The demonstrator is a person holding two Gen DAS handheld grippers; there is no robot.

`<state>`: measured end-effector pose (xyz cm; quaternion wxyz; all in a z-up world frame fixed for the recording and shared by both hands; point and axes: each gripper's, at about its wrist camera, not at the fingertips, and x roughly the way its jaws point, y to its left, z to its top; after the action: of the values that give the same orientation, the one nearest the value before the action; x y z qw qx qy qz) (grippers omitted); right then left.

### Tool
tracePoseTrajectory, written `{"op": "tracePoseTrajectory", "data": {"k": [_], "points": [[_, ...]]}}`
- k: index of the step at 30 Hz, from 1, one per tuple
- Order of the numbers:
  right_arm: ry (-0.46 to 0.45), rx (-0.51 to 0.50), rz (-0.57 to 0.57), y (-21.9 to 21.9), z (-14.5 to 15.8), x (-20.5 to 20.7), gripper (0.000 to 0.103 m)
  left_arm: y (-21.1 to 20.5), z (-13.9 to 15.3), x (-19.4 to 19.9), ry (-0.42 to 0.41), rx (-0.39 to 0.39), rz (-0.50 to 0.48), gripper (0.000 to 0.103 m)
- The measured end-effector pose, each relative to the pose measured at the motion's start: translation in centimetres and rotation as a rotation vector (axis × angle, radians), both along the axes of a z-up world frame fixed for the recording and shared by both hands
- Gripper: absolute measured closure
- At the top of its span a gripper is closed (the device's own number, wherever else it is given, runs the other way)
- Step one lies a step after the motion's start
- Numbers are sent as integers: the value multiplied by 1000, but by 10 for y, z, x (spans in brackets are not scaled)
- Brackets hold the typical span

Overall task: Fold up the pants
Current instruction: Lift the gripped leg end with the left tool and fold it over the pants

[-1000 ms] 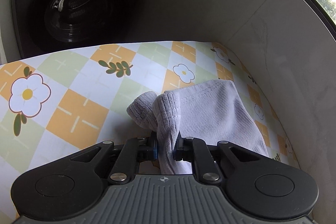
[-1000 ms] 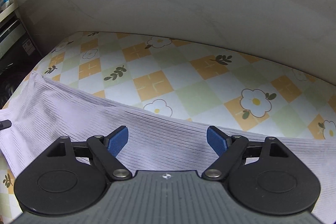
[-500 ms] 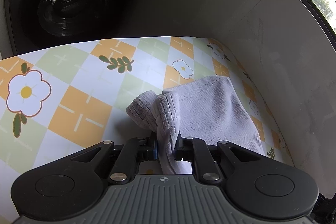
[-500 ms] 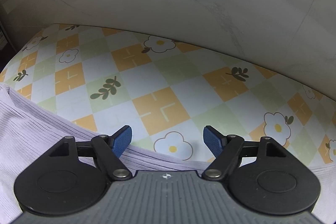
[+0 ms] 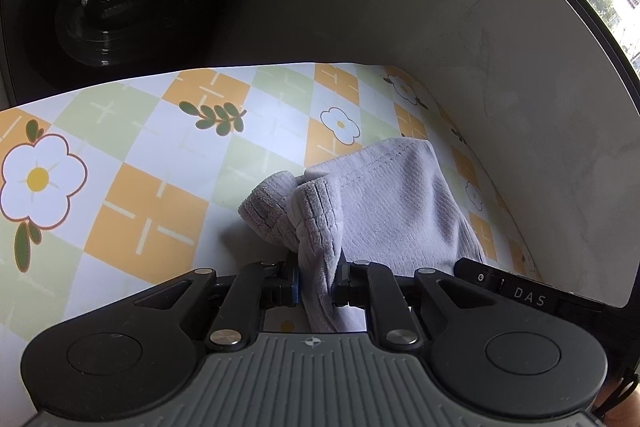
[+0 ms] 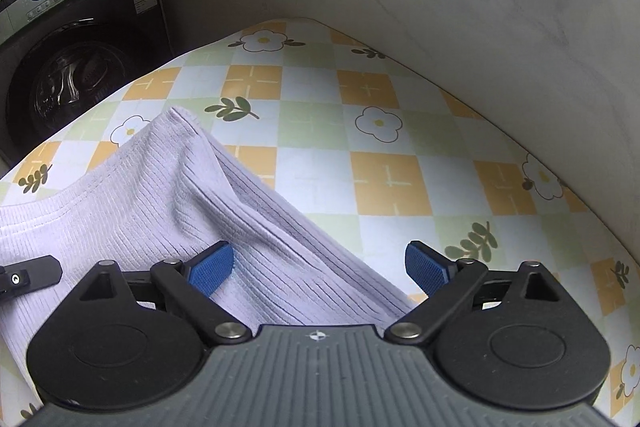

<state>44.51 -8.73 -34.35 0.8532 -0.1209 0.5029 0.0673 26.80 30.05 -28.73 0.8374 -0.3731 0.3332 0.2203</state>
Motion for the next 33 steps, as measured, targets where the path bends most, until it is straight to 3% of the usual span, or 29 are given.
{"op": "tracePoseTrajectory", "data": {"k": [3,11,20,27,33], "points": [[33,20,-52,-5,-12,23,0,2,-2,-1,-11,-5,-15,89],[-12,57,-119,-14,6,15,5,7,-5,-2,-28,-31,-33,89],[-120,110,-253,-91,74,-68,5,13,-7,-2,-33,-58,-47,89],[-117,105,-549,-174,89,-142,5,14,-10,-4,-47,-75,-32,89],[-100,92,-689,-202,91,-181,5,13,-8,-3,-36,-67,-41,89]]}}
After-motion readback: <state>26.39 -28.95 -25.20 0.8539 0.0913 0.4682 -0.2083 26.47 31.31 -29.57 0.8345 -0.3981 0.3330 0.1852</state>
